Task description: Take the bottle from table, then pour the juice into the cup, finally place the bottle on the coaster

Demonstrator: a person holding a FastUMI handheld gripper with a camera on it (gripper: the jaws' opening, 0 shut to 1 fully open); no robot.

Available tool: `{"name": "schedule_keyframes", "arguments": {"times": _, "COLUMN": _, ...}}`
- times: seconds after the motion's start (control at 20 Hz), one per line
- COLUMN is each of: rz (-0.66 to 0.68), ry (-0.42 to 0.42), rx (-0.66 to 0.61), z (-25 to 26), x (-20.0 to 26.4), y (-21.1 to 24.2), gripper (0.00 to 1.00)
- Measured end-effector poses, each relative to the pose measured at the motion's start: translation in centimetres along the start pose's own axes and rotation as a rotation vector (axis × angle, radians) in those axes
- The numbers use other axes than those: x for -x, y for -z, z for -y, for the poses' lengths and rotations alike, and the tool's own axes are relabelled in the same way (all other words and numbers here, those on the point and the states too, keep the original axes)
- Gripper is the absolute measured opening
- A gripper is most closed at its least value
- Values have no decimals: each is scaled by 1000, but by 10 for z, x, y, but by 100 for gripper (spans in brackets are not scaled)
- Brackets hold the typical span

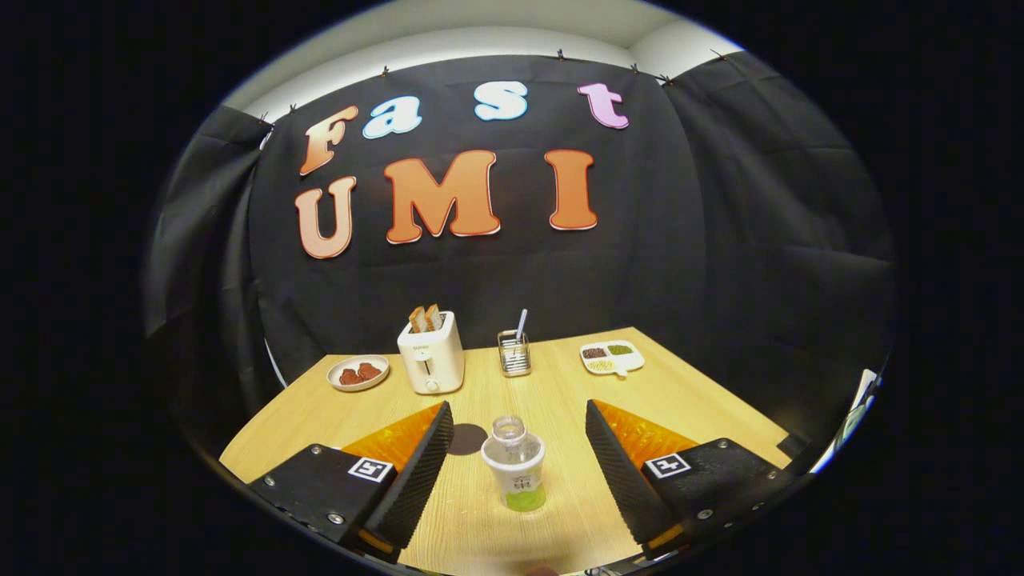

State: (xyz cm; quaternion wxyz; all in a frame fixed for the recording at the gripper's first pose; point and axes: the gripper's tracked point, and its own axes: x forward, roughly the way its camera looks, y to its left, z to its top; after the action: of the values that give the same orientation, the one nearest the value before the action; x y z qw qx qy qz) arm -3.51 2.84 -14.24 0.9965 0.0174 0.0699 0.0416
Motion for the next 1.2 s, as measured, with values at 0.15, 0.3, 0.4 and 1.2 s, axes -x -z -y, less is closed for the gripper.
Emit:
{"name": "schedule_keyframes", "arguments": {"times": 0.15, "rz": -57, "ry": 10, "rx": 45, "z": 4, "x": -9, "y": 31, "gripper": 99}}
{"name": "schedule_keyframes", "arguments": {"times": 0.3, "rz": -104, "ry": 2, "rx": 60, "z": 3, "x": -19, "y": 56, "gripper": 99}}
{"name": "schedule_keyframes", "arguments": {"times": 0.4, "rz": -135, "ry": 3, "rx": 48, "z": 3, "x": -25, "y": 72, "gripper": 99}}
{"name": "schedule_keyframes", "arguments": {"times": 1.2, "rz": -264, "ry": 1, "rx": -27, "z": -2, "x": -86, "y": 138, "gripper": 90}}
